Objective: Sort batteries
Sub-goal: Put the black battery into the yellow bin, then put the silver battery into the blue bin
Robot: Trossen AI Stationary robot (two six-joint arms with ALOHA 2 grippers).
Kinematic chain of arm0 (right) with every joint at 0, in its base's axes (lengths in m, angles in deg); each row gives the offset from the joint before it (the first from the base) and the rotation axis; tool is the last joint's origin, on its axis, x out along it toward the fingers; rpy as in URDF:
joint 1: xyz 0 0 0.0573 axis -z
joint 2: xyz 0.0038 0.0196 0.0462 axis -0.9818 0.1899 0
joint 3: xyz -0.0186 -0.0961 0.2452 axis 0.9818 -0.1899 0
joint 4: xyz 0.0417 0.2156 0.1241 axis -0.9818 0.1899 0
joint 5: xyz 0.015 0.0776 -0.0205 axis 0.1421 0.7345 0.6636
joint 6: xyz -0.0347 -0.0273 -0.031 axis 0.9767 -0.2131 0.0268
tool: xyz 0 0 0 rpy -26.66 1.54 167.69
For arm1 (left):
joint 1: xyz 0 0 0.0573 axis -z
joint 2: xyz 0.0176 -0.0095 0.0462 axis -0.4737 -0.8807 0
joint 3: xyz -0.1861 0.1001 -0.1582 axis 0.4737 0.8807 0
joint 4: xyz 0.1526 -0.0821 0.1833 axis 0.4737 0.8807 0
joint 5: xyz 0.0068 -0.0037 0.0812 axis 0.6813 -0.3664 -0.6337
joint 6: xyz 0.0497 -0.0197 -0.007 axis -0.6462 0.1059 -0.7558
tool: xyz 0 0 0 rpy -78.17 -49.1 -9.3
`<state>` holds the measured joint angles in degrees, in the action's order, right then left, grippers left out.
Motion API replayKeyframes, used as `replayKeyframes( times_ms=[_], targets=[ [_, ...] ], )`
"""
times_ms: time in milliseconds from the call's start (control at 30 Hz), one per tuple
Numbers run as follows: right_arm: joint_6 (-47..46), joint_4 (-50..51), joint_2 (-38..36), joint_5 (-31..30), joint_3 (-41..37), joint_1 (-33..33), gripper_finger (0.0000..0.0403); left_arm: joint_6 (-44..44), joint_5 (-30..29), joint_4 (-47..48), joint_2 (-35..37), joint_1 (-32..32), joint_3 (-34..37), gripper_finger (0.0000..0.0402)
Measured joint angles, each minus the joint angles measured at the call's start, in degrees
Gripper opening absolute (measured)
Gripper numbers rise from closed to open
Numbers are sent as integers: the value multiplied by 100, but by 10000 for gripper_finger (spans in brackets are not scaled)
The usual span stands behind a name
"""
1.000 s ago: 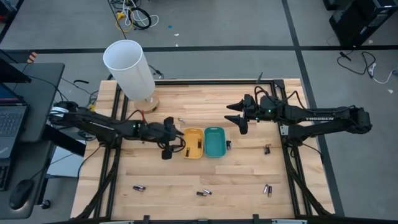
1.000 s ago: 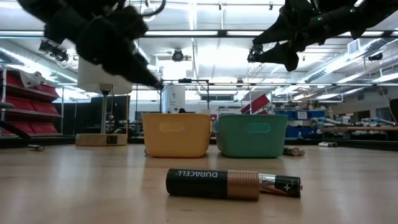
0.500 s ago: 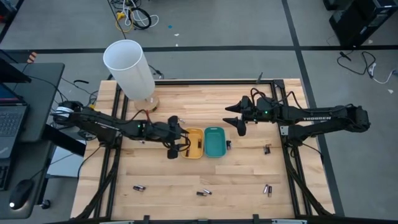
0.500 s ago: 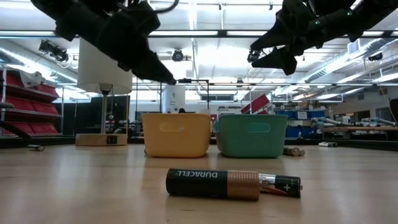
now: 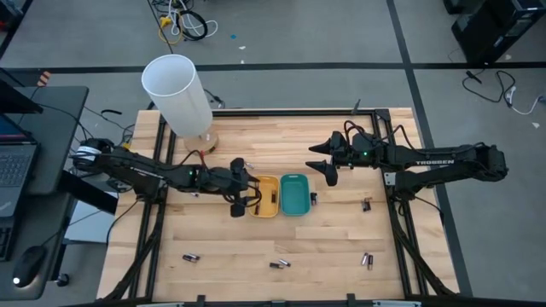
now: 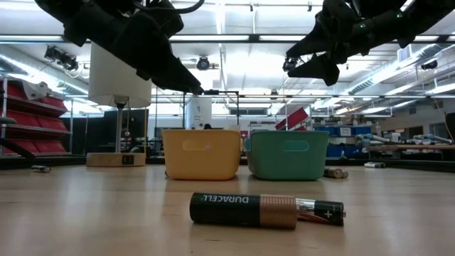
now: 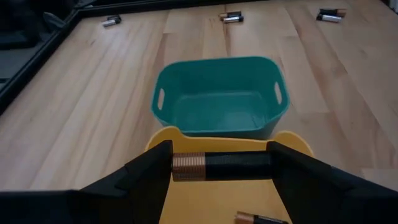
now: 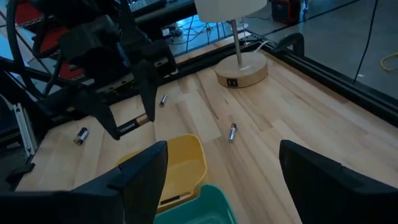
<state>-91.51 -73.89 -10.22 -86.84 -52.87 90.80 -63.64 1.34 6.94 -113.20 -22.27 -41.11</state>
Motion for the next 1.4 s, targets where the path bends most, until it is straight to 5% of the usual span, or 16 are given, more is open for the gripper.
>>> replayKeyframes(
  times_ms=[467, 733, 1067, 1400],
  targets=[
    [-55, 7, 0, 0, -4, 0, 293, 137, -91, 25, -72, 4, 0, 275],
    [-55, 31, 0, 0, -9, 0, 293, 614, 249, 0, -322, -141, -2, 325],
    [-58, 41, 0, 0, -9, 0, 293, 810, -474, -5, -333, -526, -460, 330],
    [-47, 61, 0, 0, -9, 0, 293, 126, 190, 2070, -332, -1330, -1334, 294]
  ],
)
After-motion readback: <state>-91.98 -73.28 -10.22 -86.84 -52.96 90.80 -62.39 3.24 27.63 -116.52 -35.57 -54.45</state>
